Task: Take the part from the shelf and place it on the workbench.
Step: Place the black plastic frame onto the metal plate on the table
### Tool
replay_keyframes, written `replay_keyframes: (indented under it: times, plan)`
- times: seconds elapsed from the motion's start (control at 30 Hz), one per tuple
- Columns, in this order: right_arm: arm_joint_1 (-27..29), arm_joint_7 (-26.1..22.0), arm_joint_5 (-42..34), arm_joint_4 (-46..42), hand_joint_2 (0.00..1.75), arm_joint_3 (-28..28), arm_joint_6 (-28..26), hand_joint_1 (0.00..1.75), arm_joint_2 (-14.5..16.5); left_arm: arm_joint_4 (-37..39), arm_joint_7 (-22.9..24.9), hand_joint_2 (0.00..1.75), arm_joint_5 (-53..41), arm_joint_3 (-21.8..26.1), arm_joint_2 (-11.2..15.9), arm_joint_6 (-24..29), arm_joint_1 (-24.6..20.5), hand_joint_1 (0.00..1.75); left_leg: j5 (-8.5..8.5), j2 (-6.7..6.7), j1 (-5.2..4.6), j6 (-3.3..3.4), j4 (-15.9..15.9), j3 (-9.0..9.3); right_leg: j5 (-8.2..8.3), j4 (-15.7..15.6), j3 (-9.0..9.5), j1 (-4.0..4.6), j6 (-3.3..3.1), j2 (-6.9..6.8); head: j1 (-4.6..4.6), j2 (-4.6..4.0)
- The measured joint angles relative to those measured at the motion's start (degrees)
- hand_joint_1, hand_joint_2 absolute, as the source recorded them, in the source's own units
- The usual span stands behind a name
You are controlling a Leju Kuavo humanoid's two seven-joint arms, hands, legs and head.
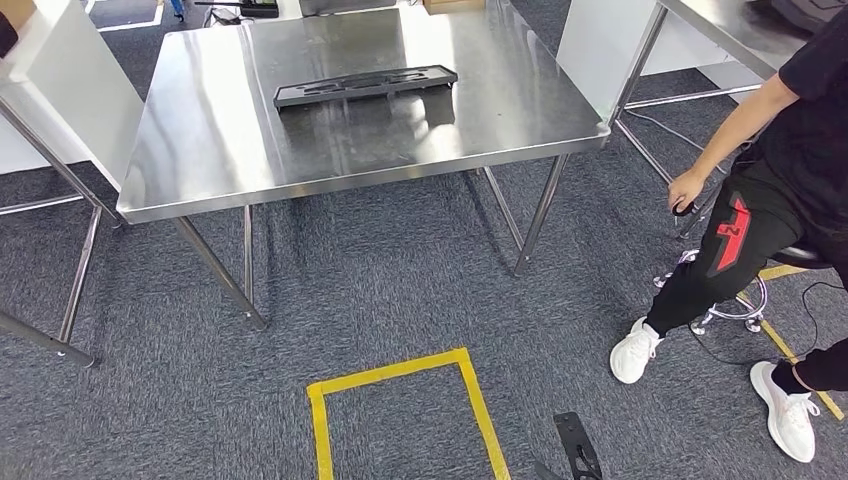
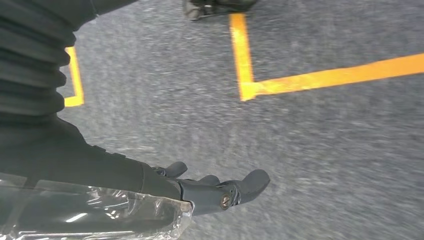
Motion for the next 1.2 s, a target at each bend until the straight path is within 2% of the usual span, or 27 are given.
replay_keyframes:
  times: [0.03,0.07,0.1,0.13,0.17,0.2,0.23,0.27,0.33,0.37,0.43,0.5,0.53,0.57,0.63,0.67,0.7,0.73,0.83,0.9,0.97,1.0,1.03,1.07,1.1,1.17,1.2]
  plan:
    - [0.0,0.2,0.0,0.3,0.00,-0.1,0.0,0.00,0.0,0.0,0.0,0.00,0.0,0.0,0.0,0.0,0.0,0.00,0.67,0.00,0.06,-0.14,1.7,0.60,0.66,0.2,-0.87,0.04,0.14,-0.03,-0.02,0.00]
    - [0.0,0.5,0.0,0.6,0.00,-0.2,0.1,0.00,0.0,0.0,0.0,0.00,-0.1,0.0,0.1,0.0,0.0,0.00,2.21,0.01,0.15,-0.21,1.4,2.12,1.20,0.5,-1.86,0.03,0.29,-0.05,-0.02,0.00]
    - [0.0,0.7,0.0,0.8,0.00,-0.2,0.2,0.00,0.0,0.0,0.0,0.00,-0.1,0.0,0.1,0.0,0.0,0.00,3.78,0.01,0.26,-0.20,-1.0,4.67,1.62,0.9,-2.84,0.00,0.53,-0.04,-0.03,0.00]
    - [0.0,0.9,0.1,1.0,0.00,-0.2,0.3,0.00,0.1,0.0,0.0,0.00,-0.2,0.0,0.2,0.0,-0.1,0.00,4.15,-0.01,0.35,-0.15,-4.9,7.91,1.92,1.4,-3.72,0.02,0.80,-0.02,-0.04,0.00]
    - [0.0,1.0,0.1,1.1,0.00,-0.3,0.4,0.00,0.1,0.0,-0.1,0.00,-0.3,0.0,0.2,-0.1,-0.2,0.00,3.52,-0.07,0.34,0.03,-9.4,11.22,2.16,1.8,-4.41,0.10,1.10,-0.02,0.00,0.00]
    - [0.0,0.9,0.1,1.1,0.00,-0.3,0.5,0.00,0.2,0.0,-0.1,0.00,-0.5,0.0,0.2,-0.1,-0.3,0.00,2.41,-0.11,0.24,0.28,-13.1,13.69,2.47,2.2,-4.88,0.23,1.50,-0.06,0.03,0.00]
    - [0.0,0.8,0.0,1.2,0.00,-0.4,0.5,0.00,0.2,0.0,-0.2,0.00,-0.6,0.0,0.3,-0.2,-0.3,0.00,1.28,-0.15,0.04,0.63,-15.5,15.07,2.83,2.4,-5.19,0.30,1.88,-0.10,0.07,0.00]
    - [0.0,0.7,0.0,1.2,0.00,-0.4,0.6,0.00,0.3,0.0,-0.2,0.00,-0.7,0.0,0.3,-0.2,-0.3,0.00,0.98,-0.15,-0.17,1.11,-16.5,15.42,3.25,2.4,-5.35,0.32,2.29,-0.12,0.10,0.00]
    - [0.0,0.4,0.0,1.4,0.00,-0.5,0.7,0.00,0.4,0.0,-0.2,0.00,-0.8,0.0,0.3,-0.2,-0.2,0.00,1.82,0.10,-0.21,2.24,-16.9,14.62,3.32,2.9,-6.05,0.22,2.89,-0.06,0.11,0.00]
    - [0.1,0.3,0.1,1.5,0.00,-0.6,0.8,0.00,0.5,0.0,-0.2,0.00,-0.8,0.0,0.3,-0.2,-0.1,0.00,2.38,0.24,-0.15,2.80,-17.0,14.12,2.28,4.4,-6.83,0.14,2.92,0.02,0.18,0.00]
    - [0.3,0.1,0.1,1.6,0.00,-0.6,0.9,0.00,0.6,0.0,-0.2,0.00,-0.8,0.0,0.4,-0.2,-0.1,0.00,3.38,0.47,-0.14,3.38,-17.1,12.97,-1.64,10.5,-9.25,-0.06,2.57,0.15,0.33,0.00]
    - [0.3,-0.1,0.3,1.7,0.00,-0.6,0.9,0.00,0.6,0.0,-0.2,0.00,-0.8,0.0,0.5,-0.2,0.0,0.00,4.25,0.61,-0.18,3.37,-17.1,11.85,-4.87,16.9,-10.79,-0.24,2.60,0.19,0.42,0.00]
    - [0.3,-0.3,0.4,1.7,0.00,-0.6,0.9,0.00,0.6,0.0,-0.2,0.00,-0.8,0.0,0.5,-0.2,0.0,0.00,4.63,0.66,-0.17,3.24,-17.0,11.36,-5.33,17.6,-10.22,-0.37,2.94,0.19,0.41,0.00]
    - [0.3,-0.4,0.5,1.8,0.00,-0.6,0.9,0.00,0.6,0.0,-0.2,0.00,-0.7,0.0,0.5,-0.2,0.0,0.00,4.96,0.69,-0.11,3.05,-16.9,10.95,-4.96,16.0,-8.45,-0.56,3.47,0.18,0.42,0.00]
    - [0.2,-0.7,0.8,1.8,0.00,-0.6,0.9,0.00,0.6,0.0,-0.2,0.00,-0.7,0.0,0.4,-0.1,0.1,0.00,5.43,0.70,0.00,2.51,-16.7,10.59,-3.29,7.9,-2.70,-0.97,4.56,0.19,0.44,0.00]
    - [0.1,-0.7,1.0,1.9,0.00,-0.6,1.0,0.00,0.6,0.0,-0.2,0.00,-0.6,0.0,0.4,0.0,0.1,0.00,5.62,0.71,-0.03,2.19,-16.5,10.44,-2.67,4.1,-0.45,-0.98,4.69,0.32,0.43,0.00]
    - [0.0,-0.8,1.3,1.9,0.00,-0.6,1.0,0.00,0.7,0.0,-0.2,0.00,-0.6,0.0,0.4,0.0,0.0,0.00,5.83,0.73,-0.10,1.85,-16.4,10.30,-2.38,1.8,0.81,-0.95,4.51,0.44,0.41,0.00]
    - [0.0,-0.7,1.4,2.0,0.00,-0.6,1.1,0.00,0.7,0.0,-0.2,0.00,-0.6,0.0,0.5,0.1,0.0,0.00,6.04,0.78,-0.18,1.52,-16.3,10.09,-2.44,0.8,1.08,-0.82,4.15,0.58,0.39,0.00]
    - [0.2,-0.2,1.5,2.2,0.00,-0.6,1.3,0.00,0.8,0.0,-0.1,0.00,-0.7,0.0,0.4,0.1,0.1,0.00,5.96,0.89,0.12,0.65,-15.8,9.60,-1.78,1.0,0.51,-0.79,2.74,0.92,0.36,0.00]
    - [0.1,0.2,1.5,2.2,0.00,-0.6,1.4,0.00,0.8,0.0,-0.1,0.00,-0.8,0.0,0.3,0.1,0.0,0.00,3.08,0.75,0.35,0.28,-12.2,7.93,-1.12,0.9,0.27,-0.94,1.59,1.22,0.34,0.00]
    - [0.2,0.3,1.6,2.2,0.00,-0.6,1.5,0.00,0.8,0.0,0.0,0.00,-0.8,-0.1,0.3,0.2,0.0,0.00,-1.27,0.58,0.39,0.11,-4.6,4.78,-0.60,1.0,-0.33,-0.68,0.80,1.58,0.33,0.00]
    - [0.2,0.4,1.6,2.3,0.00,-0.6,1.5,0.00,0.8,0.0,0.0,0.00,-0.9,-0.1,0.3,0.2,0.0,0.00,-2.58,0.53,0.38,0.11,-1.3,3.51,-0.41,1.0,-0.64,-0.48,0.59,1.87,0.33,0.00]
    - [0.3,0.4,1.7,2.4,0.00,-0.6,1.6,0.00,0.9,0.0,0.1,0.00,-0.9,0.0,0.3,0.2,0.1,0.00,-2.81,0.43,0.38,0.21,0.2,3.07,-0.23,1.1,-0.89,-0.30,0.51,2.23,0.33,0.00]
    - [0.3,0.4,1.8,2.4,0.00,-0.6,1.6,0.00,0.9,0.0,0.1,0.00,-0.9,0.0,0.3,0.2,0.1,0.00,-1.99,0.26,0.37,0.40,-0.4,3.72,-0.06,1.1,-1.05,-0.15,0.49,2.69,0.33,0.00]
    - [0.3,0.4,1.9,2.5,0.00,-0.6,1.7,0.00,0.9,0.0,0.1,0.00,-0.9,0.0,0.3,0.2,0.1,0.00,-0.35,-0.21,0.36,0.71,-3.2,5.48,0.09,1.1,-1.12,-0.03,0.55,3.24,0.33,0.00]
    - [0.2,0.4,2.0,2.5,0.00,-0.6,1.7,0.00,1.0,0.0,0.2,0.00,-1.0,0.0,0.4,0.2,0.1,0.00,2.79,-2.67,0.38,1.52,-11.0,10.00,0.35,1.2,-1.26,0.24,0.79,4.31,0.36,0.00]
    - [0.0,0.4,2.0,2.5,0.00,-0.6,1.7,0.00,1.0,0.0,0.2,0.00,-1.0,-0.1,0.4,0.2,0.1,0.00,3.54,-3.72,0.37,1.76,-14.0,11.55,0.50,1.3,-1.48,0.34,1.03,4.84,0.37,0.00]
